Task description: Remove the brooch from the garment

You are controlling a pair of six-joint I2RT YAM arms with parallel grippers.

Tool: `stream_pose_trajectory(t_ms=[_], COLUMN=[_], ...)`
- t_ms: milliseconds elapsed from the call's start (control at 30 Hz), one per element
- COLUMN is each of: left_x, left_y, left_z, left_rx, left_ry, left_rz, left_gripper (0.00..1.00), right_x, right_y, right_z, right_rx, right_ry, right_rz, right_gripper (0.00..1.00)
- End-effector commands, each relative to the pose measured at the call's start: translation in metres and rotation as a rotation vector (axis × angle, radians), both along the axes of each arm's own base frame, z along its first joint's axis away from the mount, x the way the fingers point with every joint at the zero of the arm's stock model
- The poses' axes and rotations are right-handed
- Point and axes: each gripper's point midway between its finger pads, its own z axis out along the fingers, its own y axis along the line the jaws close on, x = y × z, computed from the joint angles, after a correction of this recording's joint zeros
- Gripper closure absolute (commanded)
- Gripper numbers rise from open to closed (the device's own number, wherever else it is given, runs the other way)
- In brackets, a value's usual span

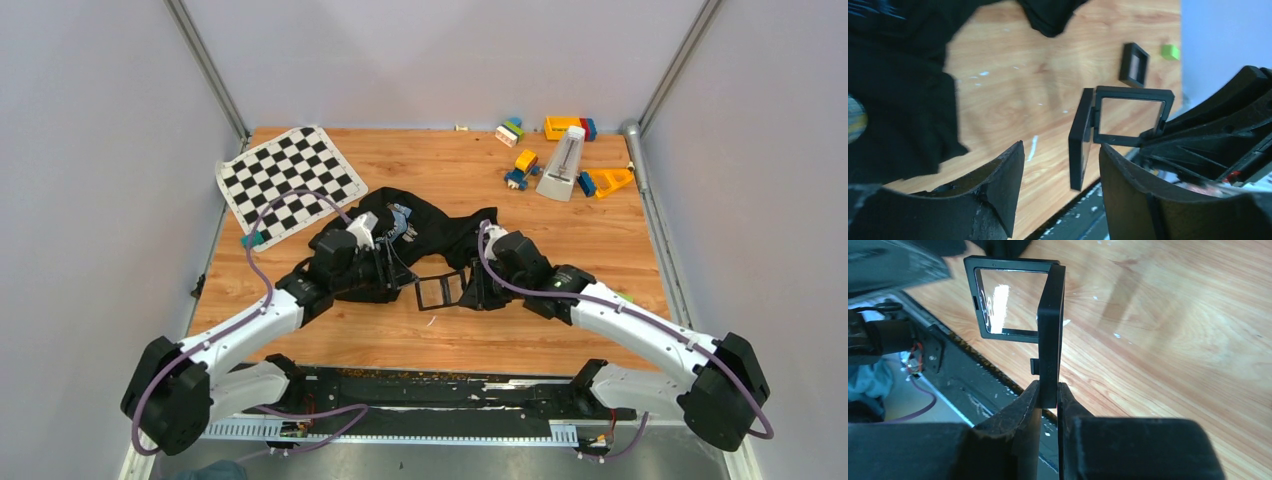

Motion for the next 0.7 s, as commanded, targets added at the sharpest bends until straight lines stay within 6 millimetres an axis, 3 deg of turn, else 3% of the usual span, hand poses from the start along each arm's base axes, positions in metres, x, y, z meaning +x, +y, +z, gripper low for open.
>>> stream_pose_trajectory(t_ms=[0,67,200,467,667], left_x=[0.026,0.030,0.037,0.062,0.070], left_y=[0.057,0.082,0.109,0.125,0.118], left_z=[0.011,0.005,-0.013,-0.037,-0.056], left_rx=[0.316,0.448,0.643,0.746,0.733], left_ry=[-0.177,-0.190,-0.166,-0.102,-0.047], left_rz=[0.153,0.208,0.247,0.245,0.193], left_gripper=[0.36,0.36,0.36,0.42,0.42], right_x=[0.016,0.019,0.020,0.018,0.019], right_y=[-0.017,-0.025,-0.034,-0.038,-0.037], right_z=[0.005,0.003,0.001,0.002,0.002], right_rx=[-0.111,-0.151,-0.171,-0.158,-0.156], right_ry=[-0.056,-0.060,-0.064,-0.065,-0.060], right_rz=[-0.064,-0.083,-0.103,-0.102,-0.097], right_gripper=[1.00,1.00,1.00,1.00,1.00])
